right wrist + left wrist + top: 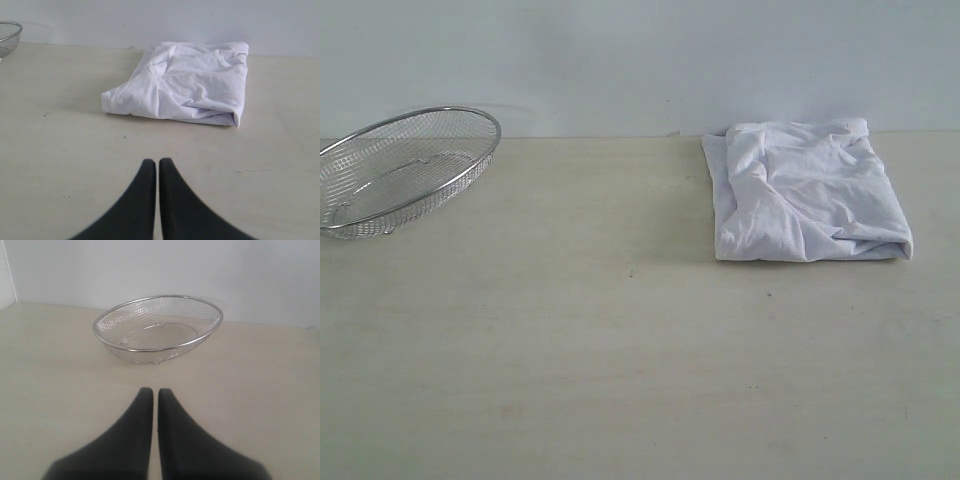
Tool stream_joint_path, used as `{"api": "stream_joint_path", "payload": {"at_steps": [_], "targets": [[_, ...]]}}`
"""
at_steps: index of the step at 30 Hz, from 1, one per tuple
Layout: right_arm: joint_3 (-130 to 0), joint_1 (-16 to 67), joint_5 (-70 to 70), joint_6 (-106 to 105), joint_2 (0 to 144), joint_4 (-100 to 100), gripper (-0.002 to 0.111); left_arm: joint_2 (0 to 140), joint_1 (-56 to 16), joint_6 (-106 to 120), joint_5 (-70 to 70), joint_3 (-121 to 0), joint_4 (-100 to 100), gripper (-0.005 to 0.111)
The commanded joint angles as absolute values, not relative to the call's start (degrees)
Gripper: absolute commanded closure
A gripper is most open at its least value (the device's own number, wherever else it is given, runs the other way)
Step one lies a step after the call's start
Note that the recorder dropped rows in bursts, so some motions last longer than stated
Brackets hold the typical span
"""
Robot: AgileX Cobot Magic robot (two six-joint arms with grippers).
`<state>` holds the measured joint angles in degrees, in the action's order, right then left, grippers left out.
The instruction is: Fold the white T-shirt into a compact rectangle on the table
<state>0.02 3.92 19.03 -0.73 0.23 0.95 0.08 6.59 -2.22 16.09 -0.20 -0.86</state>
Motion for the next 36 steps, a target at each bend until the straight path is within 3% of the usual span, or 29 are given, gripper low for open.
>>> {"api": "stream_joint_path", "payload": {"at_steps": [1,5,36], "targets": [[0.00,3.96,18.69,-0.57,0.00,1.11,0.108,0.00,6.80,-9.42,16.26,0.00,0.00,0.102],[0.00,3.96,18.69,-0.57,0.00,1.11,0.108,0.00,6.80,2.28,16.26,0.00,0.92,0.102],[0.00,3.96,18.69,-0.54,0.00,1.08,0.108,0.00,4.81,2.58,16.09,0.00,0.69,0.102]]}}
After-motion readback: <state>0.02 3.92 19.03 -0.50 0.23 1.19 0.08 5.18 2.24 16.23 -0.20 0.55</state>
